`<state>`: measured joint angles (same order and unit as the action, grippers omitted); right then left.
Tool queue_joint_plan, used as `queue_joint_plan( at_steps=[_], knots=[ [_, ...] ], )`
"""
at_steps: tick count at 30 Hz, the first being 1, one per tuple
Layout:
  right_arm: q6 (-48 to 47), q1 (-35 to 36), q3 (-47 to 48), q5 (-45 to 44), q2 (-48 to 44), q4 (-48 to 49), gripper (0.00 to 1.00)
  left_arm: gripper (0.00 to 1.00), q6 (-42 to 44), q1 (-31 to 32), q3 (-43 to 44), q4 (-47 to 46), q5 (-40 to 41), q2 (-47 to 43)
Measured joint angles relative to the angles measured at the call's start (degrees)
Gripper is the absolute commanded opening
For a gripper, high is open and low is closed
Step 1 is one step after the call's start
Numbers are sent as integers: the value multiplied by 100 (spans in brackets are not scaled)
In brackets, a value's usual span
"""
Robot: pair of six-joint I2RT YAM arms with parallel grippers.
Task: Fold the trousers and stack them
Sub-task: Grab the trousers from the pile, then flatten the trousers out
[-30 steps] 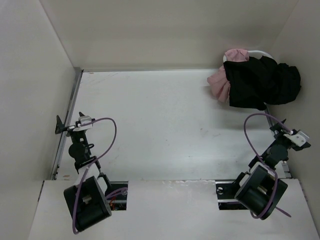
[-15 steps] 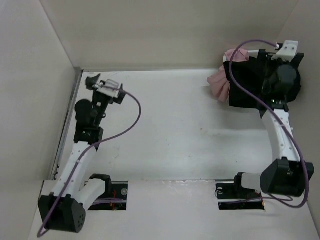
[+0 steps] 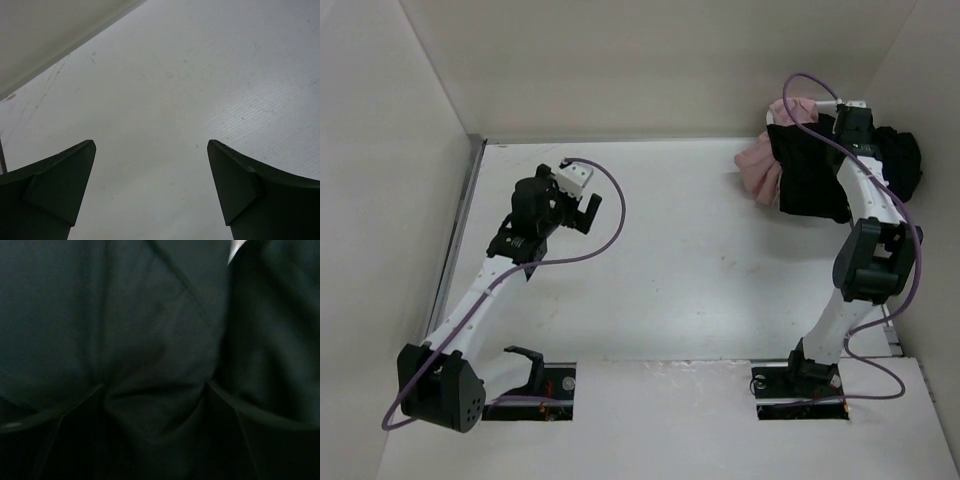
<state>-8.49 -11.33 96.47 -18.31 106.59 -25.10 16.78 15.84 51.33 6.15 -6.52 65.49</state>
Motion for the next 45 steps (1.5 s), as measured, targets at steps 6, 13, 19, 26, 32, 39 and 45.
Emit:
queue_joint_plan(
  at_steps=[6,13,19,26,32,39,45],
  knots=[
    [212,52,103,-188,31,-450,0,100,-9,-70,-192,-214,42,-514],
    [-59,693,688,-927,-595,-643,0,100,-4,-201,-328,-302,76,-542],
    [-837,3410,1965,-2229,-964,-247,0,100,-28,-485,-439,-341,48,-706],
    [-1945,6295,4304,-2726,520,1226,8,100,-337,-1703,-358,-380,-61,-841],
    [-2105,6564,3609,-2756,837,2181,85,100,-841,-3276,210,-568,-627,-831],
    [-833,6389,1080,-2439,284,1768,94,100,-636,-3895,350,-546,-1143,-787],
    [1309,6089,33,-616,-127,1145,100,100,603,-3477,299,238,-1141,-133]
  ],
)
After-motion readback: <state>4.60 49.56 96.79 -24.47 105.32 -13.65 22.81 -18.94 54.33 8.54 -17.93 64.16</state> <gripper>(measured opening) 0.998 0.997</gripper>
